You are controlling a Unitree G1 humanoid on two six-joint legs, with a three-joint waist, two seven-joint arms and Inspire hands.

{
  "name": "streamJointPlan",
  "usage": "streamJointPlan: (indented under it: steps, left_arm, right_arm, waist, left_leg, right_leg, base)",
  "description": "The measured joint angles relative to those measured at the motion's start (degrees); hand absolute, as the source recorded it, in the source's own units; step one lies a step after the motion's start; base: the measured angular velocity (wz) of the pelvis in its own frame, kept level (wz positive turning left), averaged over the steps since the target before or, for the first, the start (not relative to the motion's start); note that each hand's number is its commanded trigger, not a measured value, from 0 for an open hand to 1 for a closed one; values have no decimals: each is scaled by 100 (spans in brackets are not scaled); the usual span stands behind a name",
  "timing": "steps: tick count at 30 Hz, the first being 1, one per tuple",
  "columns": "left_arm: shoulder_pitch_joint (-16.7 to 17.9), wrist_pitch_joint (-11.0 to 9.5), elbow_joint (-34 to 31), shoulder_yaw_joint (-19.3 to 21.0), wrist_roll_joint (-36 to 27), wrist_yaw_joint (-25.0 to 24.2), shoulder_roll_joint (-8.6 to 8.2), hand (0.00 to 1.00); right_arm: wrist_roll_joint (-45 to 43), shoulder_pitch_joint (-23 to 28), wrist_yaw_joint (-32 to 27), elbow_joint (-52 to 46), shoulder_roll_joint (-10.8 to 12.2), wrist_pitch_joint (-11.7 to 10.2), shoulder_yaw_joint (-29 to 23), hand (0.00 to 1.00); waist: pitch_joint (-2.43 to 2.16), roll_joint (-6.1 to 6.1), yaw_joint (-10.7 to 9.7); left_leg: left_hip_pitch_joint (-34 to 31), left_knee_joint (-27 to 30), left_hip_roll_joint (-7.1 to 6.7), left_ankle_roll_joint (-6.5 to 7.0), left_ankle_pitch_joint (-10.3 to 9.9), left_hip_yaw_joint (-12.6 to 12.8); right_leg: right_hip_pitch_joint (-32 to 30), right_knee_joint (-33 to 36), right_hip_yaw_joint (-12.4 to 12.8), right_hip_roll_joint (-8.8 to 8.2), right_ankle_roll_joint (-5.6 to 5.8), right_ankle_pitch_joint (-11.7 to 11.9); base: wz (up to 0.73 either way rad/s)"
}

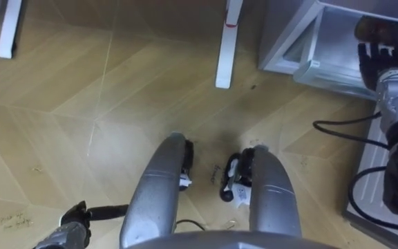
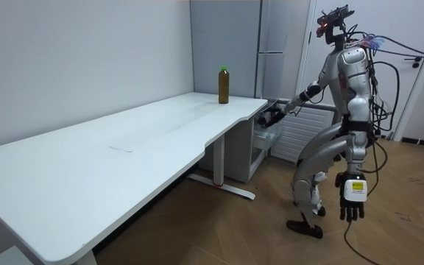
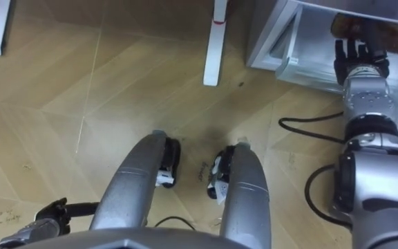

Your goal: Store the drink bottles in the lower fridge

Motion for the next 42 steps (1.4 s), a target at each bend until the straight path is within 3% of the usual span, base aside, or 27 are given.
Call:
streamJointPlan:
  steps: [13, 24, 34, 42]
  left_arm:
    - [-4, 3, -21, -155, -46, -21, 11, 0]
    - [-5, 7, -13, -219, -44, -21, 10, 0]
    - [-30, -103, 5, -192, -56, -66, 15, 0]
    - [-95, -238, 7, 353, -45, -221, 15, 0]
  right_arm:
    - [33, 1, 238, 174, -62, 3, 49, 0]
    - [33, 1, 243, 197, -56, 3, 50, 0]
    - [31, 195, 186, 398, -31, 19, 169, 0]
    - [-49, 373, 386, 879, -32, 184, 124, 0]
  waist:
    - [-10, -14, -37]
    - [-10, -15, -60]
    - [0, -30, -87]
    - [1, -29, -123]
  left_leg:
    - [245, -594, -3, -30, 166, 12]
    - [326, -756, -4, -27, 180, 16]
    - [906, -1224, -8, -35, 264, 13]
    - [1488, -1547, -52, -9, 278, -34]
  right_leg:
    - [229, -567, -41, 22, -3, 190]
    - [294, -705, -31, 22, 14, 199]
    - [880, -1146, -72, 34, 32, 237]
    - [1555, -1582, -160, 15, 135, 244]
  base:
    - [0]
    - [0]
    - [1]
    - [5]
